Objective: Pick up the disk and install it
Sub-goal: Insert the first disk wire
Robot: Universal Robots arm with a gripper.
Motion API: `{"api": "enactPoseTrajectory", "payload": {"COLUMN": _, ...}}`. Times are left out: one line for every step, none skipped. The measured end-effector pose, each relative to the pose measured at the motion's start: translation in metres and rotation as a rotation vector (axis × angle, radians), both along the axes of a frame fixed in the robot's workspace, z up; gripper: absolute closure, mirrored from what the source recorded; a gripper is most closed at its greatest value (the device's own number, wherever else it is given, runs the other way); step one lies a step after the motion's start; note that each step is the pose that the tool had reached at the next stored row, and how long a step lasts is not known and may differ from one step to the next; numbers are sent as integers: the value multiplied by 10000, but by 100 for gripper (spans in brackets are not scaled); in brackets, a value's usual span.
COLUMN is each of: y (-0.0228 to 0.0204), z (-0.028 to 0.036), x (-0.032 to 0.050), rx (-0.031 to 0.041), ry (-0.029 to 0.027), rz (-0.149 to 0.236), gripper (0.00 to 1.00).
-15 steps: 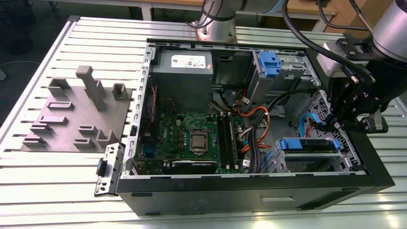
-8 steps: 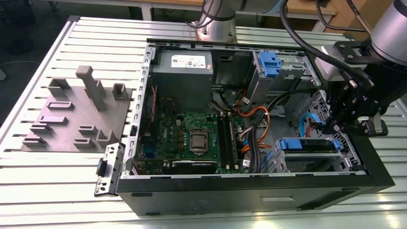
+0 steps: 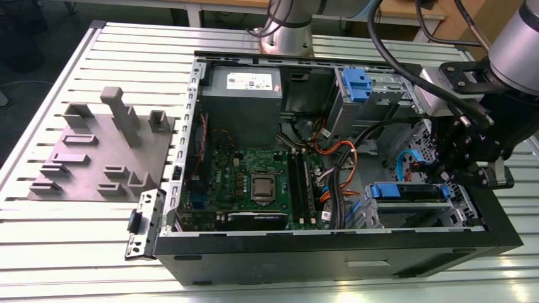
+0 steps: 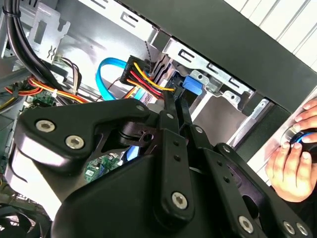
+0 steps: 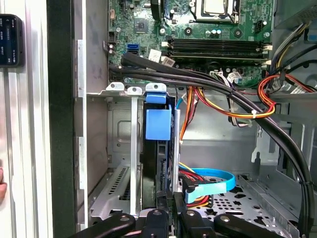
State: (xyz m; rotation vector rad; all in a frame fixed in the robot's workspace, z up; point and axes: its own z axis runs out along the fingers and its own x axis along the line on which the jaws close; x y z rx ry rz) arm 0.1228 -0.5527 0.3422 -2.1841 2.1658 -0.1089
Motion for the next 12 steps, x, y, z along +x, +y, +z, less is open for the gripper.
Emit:
{"api": "enactPoseTrajectory", "payload": {"y": -1, "z": 0, "x": -1, "rx": 0, "ry": 0, "rz": 0, "gripper": 84}}
{"api": "enactPoseTrajectory", "payload": {"y": -2, "z": 0, "x": -1, "rx": 0, "ry": 0, "rz": 0, "gripper": 84}}
{"api": "enactPoseTrajectory", "payload": {"y": -2, "z": 0, "x": -1, "rx": 0, "ry": 0, "rz": 0, "gripper": 84}}
{"api": "enactPoseTrajectory", "payload": {"y": -2, "z": 0, "x": -2, "rx": 0, "ry": 0, "rz": -1, "gripper": 84}}
{"api": "enactPoseTrajectory", "payload": {"y": -2, "z": 0, "x": -3, "rx": 0, "ry": -1, "rz": -1, "gripper": 84}}
{"api": "enactPoseTrajectory", "payload": {"y": -2, "z": 0, "x": -3, "rx": 0, "ry": -1, "rz": 0, "gripper": 84}}
{"api": "enactPoseTrajectory", "payload": {"y": -2, "z": 0, "x": -4, "rx": 0, "ry": -1, "rz": 0, "gripper": 84}}
{"api": "enactPoseTrajectory", "payload": {"y": -3, "z": -1, "x": -8, "rx": 1, "ry": -2, "rz": -1, "gripper": 84}}
{"api": "enactPoseTrajectory", "payload": {"y": -4, "z": 0, "x": -9, "rx": -2, "ry": -5, "rz": 0, "gripper": 84}}
{"api": "enactPoseTrajectory", "payload": {"y": -6, "z": 0, "x": -12, "rx": -1, "ry": -9, "rz": 3, "gripper": 84}}
{"api": "enactPoseTrajectory", "payload": {"y": -8, "z": -1, "x": -17, "rx": -1, "ry": -15, "rz": 6, "gripper": 84}}
{"api": "enactPoseTrajectory", "payload": {"y": -9, "z": -3, "x": -22, "rx": -1, "ry": -22, "rz": 12, "gripper": 84}}
